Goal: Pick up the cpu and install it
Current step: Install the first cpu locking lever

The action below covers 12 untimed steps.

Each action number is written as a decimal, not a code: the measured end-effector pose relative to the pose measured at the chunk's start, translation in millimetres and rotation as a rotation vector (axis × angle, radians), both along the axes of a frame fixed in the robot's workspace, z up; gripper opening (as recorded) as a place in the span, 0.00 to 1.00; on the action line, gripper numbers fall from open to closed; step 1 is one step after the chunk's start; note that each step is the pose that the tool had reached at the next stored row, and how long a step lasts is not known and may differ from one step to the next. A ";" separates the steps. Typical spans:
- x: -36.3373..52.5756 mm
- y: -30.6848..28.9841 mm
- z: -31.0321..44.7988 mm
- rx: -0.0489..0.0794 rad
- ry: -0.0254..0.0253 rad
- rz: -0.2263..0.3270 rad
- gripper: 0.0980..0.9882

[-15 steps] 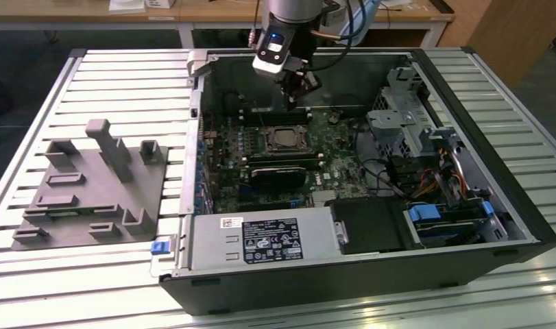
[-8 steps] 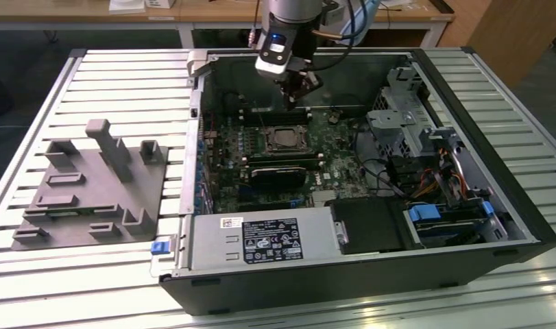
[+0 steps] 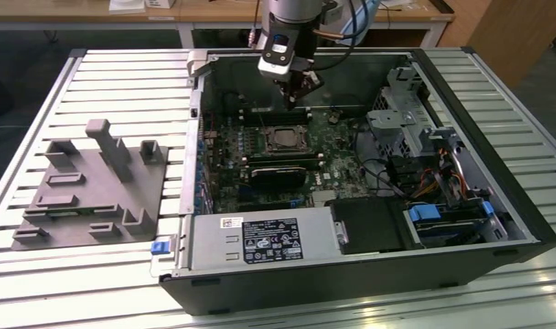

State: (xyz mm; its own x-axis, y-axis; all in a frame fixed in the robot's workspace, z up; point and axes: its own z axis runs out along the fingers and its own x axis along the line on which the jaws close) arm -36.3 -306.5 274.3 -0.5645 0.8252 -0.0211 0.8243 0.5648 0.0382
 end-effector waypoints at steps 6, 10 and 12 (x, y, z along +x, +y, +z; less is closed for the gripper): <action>0.0 0.0 0.0 0.000 0.0000 0.035 0.01; 0.0 0.0 0.0 0.000 0.0000 0.059 0.01; 0.0 0.0 0.0 0.000 0.0000 0.071 0.01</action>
State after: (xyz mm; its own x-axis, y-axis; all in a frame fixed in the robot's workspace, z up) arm -36.3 -306.5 274.3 -0.6215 0.7831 -0.0211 0.7822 0.6218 0.0382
